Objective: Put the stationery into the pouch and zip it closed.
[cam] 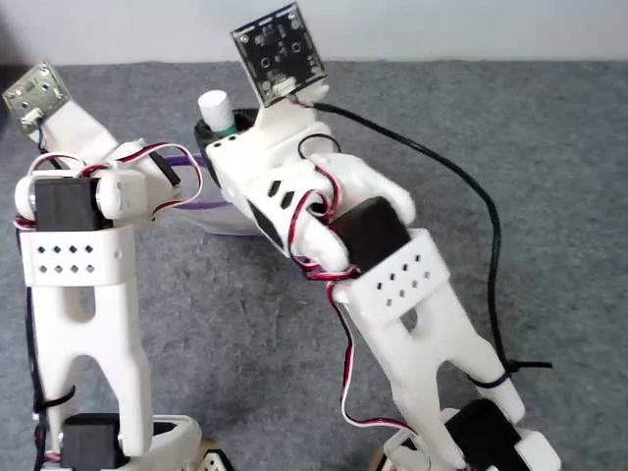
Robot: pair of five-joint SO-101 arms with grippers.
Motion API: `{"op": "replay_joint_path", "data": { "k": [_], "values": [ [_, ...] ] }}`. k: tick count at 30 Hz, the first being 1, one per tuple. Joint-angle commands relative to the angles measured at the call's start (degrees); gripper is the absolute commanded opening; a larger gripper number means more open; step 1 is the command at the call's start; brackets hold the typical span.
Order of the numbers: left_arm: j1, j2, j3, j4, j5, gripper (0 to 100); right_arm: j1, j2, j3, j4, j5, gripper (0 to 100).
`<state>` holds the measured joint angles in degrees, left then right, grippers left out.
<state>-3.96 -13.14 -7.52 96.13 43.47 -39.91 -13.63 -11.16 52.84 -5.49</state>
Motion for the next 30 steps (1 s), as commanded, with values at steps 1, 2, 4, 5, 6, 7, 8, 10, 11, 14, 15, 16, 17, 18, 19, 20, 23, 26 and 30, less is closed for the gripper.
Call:
{"op": "replay_joint_path", "data": {
  "k": [1,2,4,5,6,7,8,10,11,14,15,16,17,18,19,20,23,26,30],
  "values": [
    [0.4,0.7,2.4,0.2,0.8,1,-0.5,-2.3,3.2,-8.3,-0.3,0.8],
    [0.4,0.7,2.4,0.2,0.8,1,-0.5,-2.2,4.2,-9.5,-0.3,0.8],
    [0.4,0.5,2.4,0.2,0.8,1,-0.5,-2.2,6.9,-10.5,-0.3,0.8],
    [0.3,0.4,2.4,0.2,0.8,1,-0.5,-2.4,8.3,-10.5,-0.2,0.8],
    [0.3,0.4,2.4,0.2,0.8,1,-0.5,-2.7,9.4,-10.2,0.6,0.8],
    [0.3,0.4,2.4,0.2,0.8,1,-0.3,-2.8,10.6,-9.8,2.5,0.8],
    [0.3,0.4,2.4,0.2,0.8,1,-0.1,-2.8,11.5,-9.1,5.5,0.8],
    [0.2,0.4,2.4,0.2,0.8,1,0.4,-2.9,12.6,-7.3,13.4,0.8],
    [0.2,0.4,2.4,0.2,0.8,1,0.8,-2.9,12.7,-6.5,17.3,0.8],
    [0.3,0.4,2.4,0.2,0.8,1,1.3,-2.8,13.2,-5.4,26.3,1.2],
    [0.3,0.4,2.4,0.2,0.8,1,1.4,-2.8,13.4,-5.3,28.0,1.3],
    [0.3,0.4,2.4,0.2,0.8,1,1.4,-2.8,13.4,-4.8,29.4,1.7],
    [0.3,0.4,2.4,0.2,0.8,1,1.4,-2.8,13.4,-4.0,30.1,3.0],
    [0.3,0.4,2.4,0.2,0.8,1,1.4,-2.8,13.4,-3.2,30.3,5.4],
    [0.3,0.4,2.4,0.2,0.8,1,1.4,-2.9,13.3,-2.3,30.2,8.6],
    [0.3,0.4,2.4,0.2,0.8,1,1.3,-2.9,13.3,-1.4,30.2,12.2],
    [0.3,0.4,2.4,0.2,0.8,1,1.2,-4.4,13.5,0.1,30.2,21.1],
    [0.3,0.4,2.4,0.2,0.8,1,1.2,-6.5,13.5,0.1,29.0,21.5],
    [0.4,0.4,2.4,0.2,0.8,1,1.5,-9.4,13.5,0.6,26.0,19.7]
  ]
}}
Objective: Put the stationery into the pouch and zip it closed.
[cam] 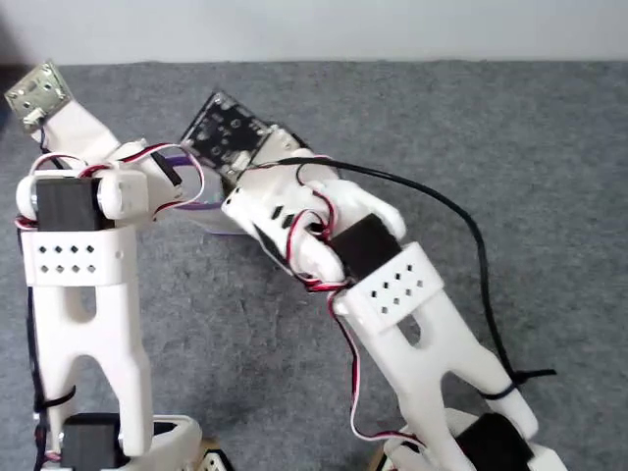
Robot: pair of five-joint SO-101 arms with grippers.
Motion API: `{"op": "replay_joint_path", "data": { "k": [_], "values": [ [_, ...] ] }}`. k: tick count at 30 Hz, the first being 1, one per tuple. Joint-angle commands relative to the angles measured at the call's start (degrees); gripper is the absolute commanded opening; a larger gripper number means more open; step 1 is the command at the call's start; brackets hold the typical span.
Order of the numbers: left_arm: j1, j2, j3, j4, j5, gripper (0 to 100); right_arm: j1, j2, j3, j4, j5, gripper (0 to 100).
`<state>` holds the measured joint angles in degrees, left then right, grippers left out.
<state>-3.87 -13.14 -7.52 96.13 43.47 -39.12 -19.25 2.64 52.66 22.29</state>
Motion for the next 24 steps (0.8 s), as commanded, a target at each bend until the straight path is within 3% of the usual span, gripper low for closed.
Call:
{"op": "replay_joint_path", "data": {
  "k": [1,6,16,21,24],
  "values": [
    [0.3,0.4,2.4,0.2,0.8,1,0.7,-4.5,-0.4,1.6,-2.0,19.9],
    [0.3,0.4,2.4,0.2,0.8,1,1.6,-7.8,-0.4,5.8,-5.8,19.9],
    [0.3,0.4,2.4,0.2,0.8,1,11.6,-11.3,-0.2,10.3,-14.9,19.8],
    [0.3,0.4,2.4,0.2,0.8,1,11.5,-11.1,-0.1,20.4,-23.0,20.1],
    [0.3,0.4,2.4,0.2,0.8,1,10.9,-10.9,2.2,21.4,-23.1,20.1]
  ]
}}
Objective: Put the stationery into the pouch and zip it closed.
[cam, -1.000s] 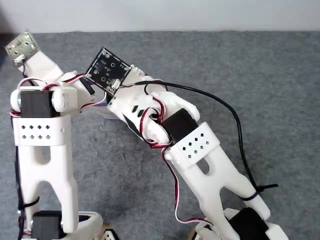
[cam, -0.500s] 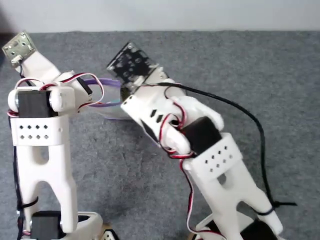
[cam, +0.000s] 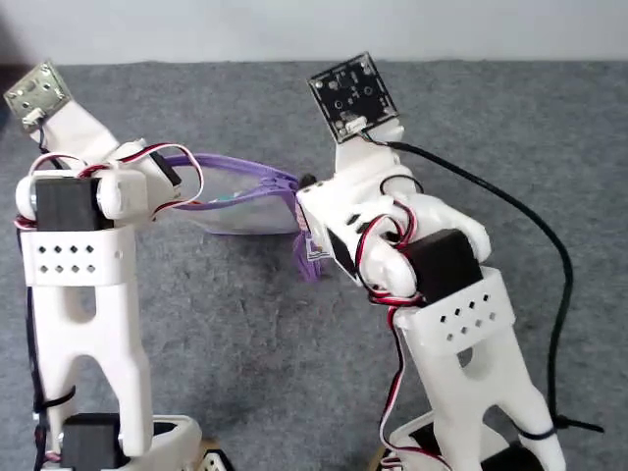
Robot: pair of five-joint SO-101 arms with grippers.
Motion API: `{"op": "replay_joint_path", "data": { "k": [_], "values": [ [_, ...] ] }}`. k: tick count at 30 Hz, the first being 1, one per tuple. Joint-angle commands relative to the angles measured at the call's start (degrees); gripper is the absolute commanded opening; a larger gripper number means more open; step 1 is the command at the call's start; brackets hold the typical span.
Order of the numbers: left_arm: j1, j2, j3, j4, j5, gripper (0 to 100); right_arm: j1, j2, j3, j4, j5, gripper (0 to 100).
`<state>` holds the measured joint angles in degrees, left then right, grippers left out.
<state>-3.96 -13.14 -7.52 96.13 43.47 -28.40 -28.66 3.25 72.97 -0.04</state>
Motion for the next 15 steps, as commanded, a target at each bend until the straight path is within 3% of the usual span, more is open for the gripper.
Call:
{"op": "replay_joint_path", "data": {
  "k": [1,6,15],
  "values": [
    [0.4,0.4,2.4,0.2,0.8,1,0.2,-1.5,3.5,1.1,0.9,20.1],
    [0.4,0.4,2.4,0.2,0.8,1,0.5,-2.2,15.3,-5.1,8.7,20.1],
    [0.4,0.4,2.4,0.2,0.8,1,-2.7,-1.5,19.1,-13.1,9.8,19.9]
  ]
}}
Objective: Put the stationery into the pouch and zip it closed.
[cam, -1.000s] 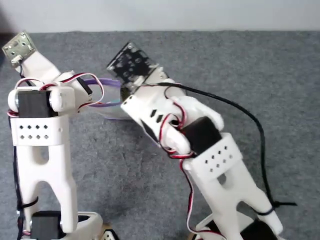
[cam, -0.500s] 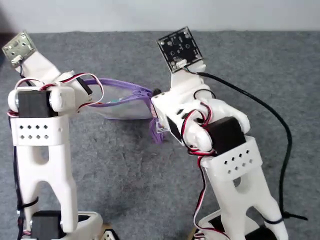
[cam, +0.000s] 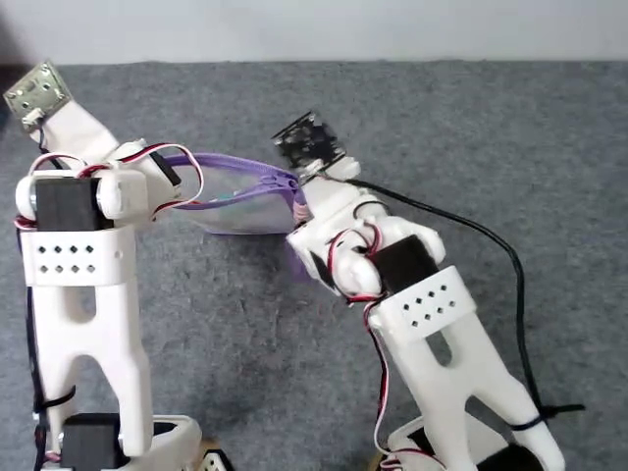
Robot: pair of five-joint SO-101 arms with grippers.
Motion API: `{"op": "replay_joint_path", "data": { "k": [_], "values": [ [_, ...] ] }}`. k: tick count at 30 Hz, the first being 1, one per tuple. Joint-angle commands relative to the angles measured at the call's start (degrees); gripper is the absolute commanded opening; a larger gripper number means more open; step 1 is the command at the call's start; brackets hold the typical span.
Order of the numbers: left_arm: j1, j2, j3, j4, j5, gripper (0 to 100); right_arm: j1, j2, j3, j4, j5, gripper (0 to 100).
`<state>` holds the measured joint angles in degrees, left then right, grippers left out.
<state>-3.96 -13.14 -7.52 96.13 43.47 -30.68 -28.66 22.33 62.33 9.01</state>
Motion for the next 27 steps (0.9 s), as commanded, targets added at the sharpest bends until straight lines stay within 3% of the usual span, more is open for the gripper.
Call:
{"op": "replay_joint_path", "data": {
  "k": [1,6,20,27],
  "values": [
    [0.4,0.4,2.4,0.2,0.8,1,-0.2,-1.5,0.5,-3.3,0.8,19.9],
    [0.4,0.4,2.4,0.2,0.8,1,-0.4,-2.1,3.1,-8.0,0.8,19.8],
    [0.4,0.8,2.4,-0.2,0.8,1,-0.2,-7.1,3.3,-8.0,1.0,19.7],
    [0.4,0.8,2.4,-0.2,0.8,1,-2.5,-6.3,3.3,-8.2,5.0,19.7]
  ]
}}
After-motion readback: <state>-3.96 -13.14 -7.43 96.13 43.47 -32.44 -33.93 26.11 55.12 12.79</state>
